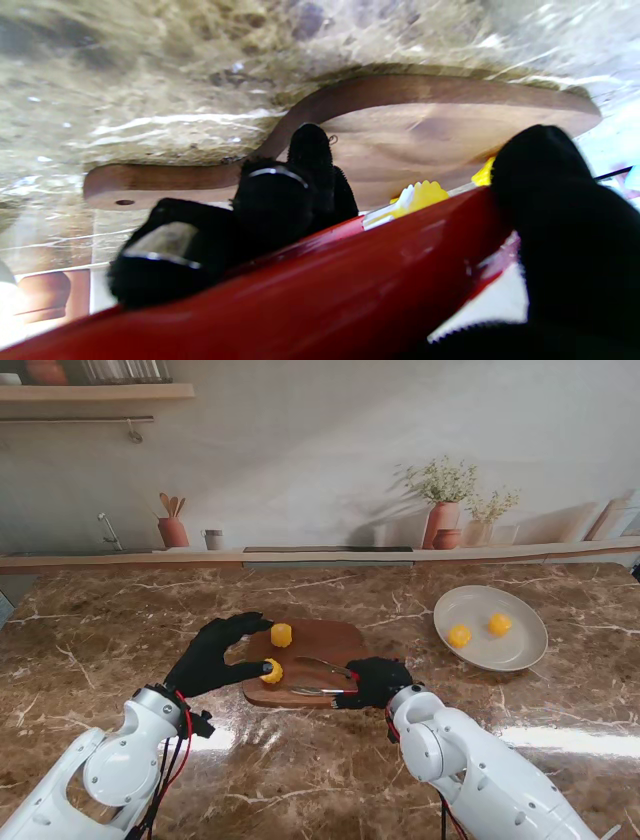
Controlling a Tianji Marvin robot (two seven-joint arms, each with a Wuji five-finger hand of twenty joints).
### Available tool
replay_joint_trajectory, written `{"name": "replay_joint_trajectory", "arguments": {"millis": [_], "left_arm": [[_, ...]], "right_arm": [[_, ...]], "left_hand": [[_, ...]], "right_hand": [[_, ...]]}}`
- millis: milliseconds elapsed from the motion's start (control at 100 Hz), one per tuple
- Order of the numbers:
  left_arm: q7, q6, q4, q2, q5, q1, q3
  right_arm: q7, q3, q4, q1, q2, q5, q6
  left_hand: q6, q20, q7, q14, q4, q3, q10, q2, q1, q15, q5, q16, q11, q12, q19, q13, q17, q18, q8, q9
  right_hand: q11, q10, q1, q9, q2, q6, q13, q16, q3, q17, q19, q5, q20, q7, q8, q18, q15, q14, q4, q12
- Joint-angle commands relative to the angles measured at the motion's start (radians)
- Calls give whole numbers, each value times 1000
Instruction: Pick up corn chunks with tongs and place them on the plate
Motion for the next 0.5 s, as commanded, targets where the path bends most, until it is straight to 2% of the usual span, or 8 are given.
{"name": "replay_joint_trajectory", "arguments": {"millis": [0, 260, 490], "left_arm": [[2, 1, -3, 1, 6, 3, 2], [1, -2, 3, 1, 3, 5, -9], [13, -5, -1, -1, 8, 12, -9]], "right_arm": [[12, -27, 11, 12, -16, 2, 29], [-18, -134, 51, 77, -33, -1, 128], [-18, -193, 68, 112, -46, 27, 185]], "left_hand": [[4, 14, -7, -57, 22, -14, -29, 27, 21, -30, 7, -11, -17, -2, -36, -54, -12, -57, -2, -16], [5, 15, -8, -56, 23, -20, -30, 29, 22, -30, 8, -12, -18, -2, -38, -54, -12, -58, -2, -14], [4, 16, -7, -57, 23, -22, -31, 27, 23, -29, 11, -12, -17, -2, -40, -53, -11, -58, -1, -10]], "right_hand": [[10, -8, -35, -23, 58, 23, 24, 23, -15, 62, 206, -22, 57, -12, 10, -227, 31, -41, 45, 1], [16, -7, -66, -69, 36, 43, 9, 27, -91, 57, 191, -67, 64, -28, 12, -256, 29, -55, 65, 4], [20, -10, -104, -91, -5, 43, 0, 30, -77, 54, 183, -88, 70, -36, 16, -265, 28, -64, 76, 3]]}}
